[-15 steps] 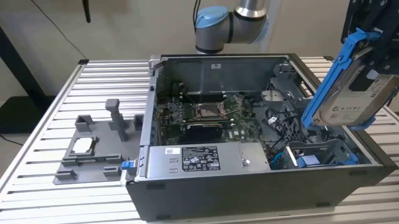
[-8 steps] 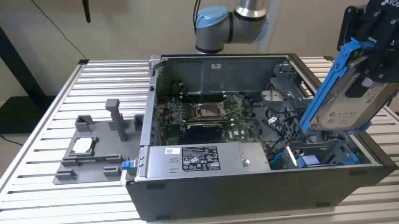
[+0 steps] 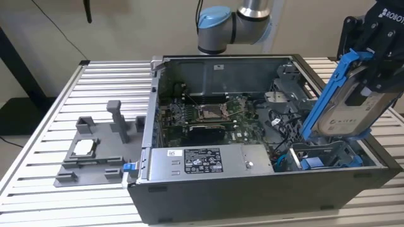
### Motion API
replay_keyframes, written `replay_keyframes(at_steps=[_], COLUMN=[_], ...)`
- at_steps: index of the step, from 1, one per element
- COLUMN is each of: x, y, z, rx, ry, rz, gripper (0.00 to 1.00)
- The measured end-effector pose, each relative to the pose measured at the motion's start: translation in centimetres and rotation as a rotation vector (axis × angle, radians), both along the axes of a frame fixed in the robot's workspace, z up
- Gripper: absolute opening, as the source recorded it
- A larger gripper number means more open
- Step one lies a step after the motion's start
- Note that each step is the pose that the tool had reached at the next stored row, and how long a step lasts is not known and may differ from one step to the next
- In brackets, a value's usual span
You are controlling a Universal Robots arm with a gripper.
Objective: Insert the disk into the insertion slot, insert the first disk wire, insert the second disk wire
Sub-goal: 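Insert the disk into the insertion slot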
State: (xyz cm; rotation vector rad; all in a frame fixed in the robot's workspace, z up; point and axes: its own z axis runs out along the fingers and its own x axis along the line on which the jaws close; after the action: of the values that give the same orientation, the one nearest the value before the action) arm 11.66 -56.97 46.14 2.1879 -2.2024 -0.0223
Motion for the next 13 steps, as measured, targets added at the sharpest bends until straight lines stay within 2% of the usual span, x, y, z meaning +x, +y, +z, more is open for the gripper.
replay_keyframes(at_steps=[7,13], x=[0.0,0.1], y=[0.0,0.03], z=[-1.24,-1.85], rx=[0.0,0.0018], ry=[-0.0018,-0.0026], rz=[0.026,0.064], gripper=[0.33,0.33])
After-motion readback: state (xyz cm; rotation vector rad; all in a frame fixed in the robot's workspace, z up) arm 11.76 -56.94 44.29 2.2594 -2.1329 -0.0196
